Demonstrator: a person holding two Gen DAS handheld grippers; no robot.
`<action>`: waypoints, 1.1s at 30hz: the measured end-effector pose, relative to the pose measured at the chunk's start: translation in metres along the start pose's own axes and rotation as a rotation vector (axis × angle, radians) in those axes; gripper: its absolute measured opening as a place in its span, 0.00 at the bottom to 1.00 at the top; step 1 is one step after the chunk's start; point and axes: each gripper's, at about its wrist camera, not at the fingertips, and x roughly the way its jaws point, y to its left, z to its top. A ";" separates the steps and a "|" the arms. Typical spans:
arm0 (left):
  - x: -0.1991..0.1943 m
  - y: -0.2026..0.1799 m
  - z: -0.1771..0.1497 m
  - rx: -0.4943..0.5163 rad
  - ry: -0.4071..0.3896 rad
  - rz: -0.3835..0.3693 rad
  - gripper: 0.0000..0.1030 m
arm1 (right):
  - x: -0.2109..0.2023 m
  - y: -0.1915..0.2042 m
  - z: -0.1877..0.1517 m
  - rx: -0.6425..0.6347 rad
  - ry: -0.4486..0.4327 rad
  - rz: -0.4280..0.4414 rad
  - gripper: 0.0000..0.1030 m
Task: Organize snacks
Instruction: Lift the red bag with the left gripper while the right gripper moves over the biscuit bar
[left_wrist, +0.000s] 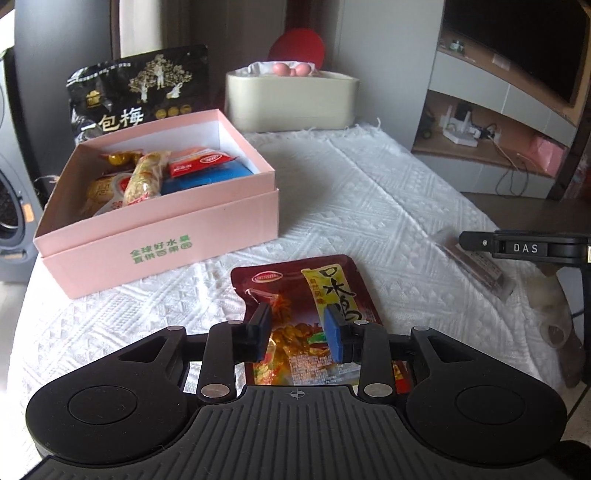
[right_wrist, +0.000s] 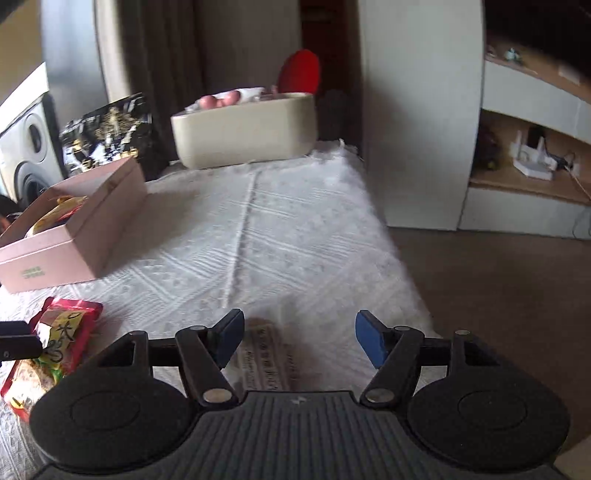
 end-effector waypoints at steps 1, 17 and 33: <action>-0.002 0.005 0.002 -0.028 -0.005 -0.021 0.34 | -0.003 -0.002 -0.001 0.010 -0.002 0.037 0.65; 0.015 0.070 -0.002 -0.359 0.014 -0.166 0.34 | -0.003 0.111 -0.024 -0.293 0.086 0.358 0.41; -0.017 -0.043 0.043 -0.018 -0.020 -0.164 0.34 | -0.028 0.079 -0.021 -0.228 0.047 0.321 0.40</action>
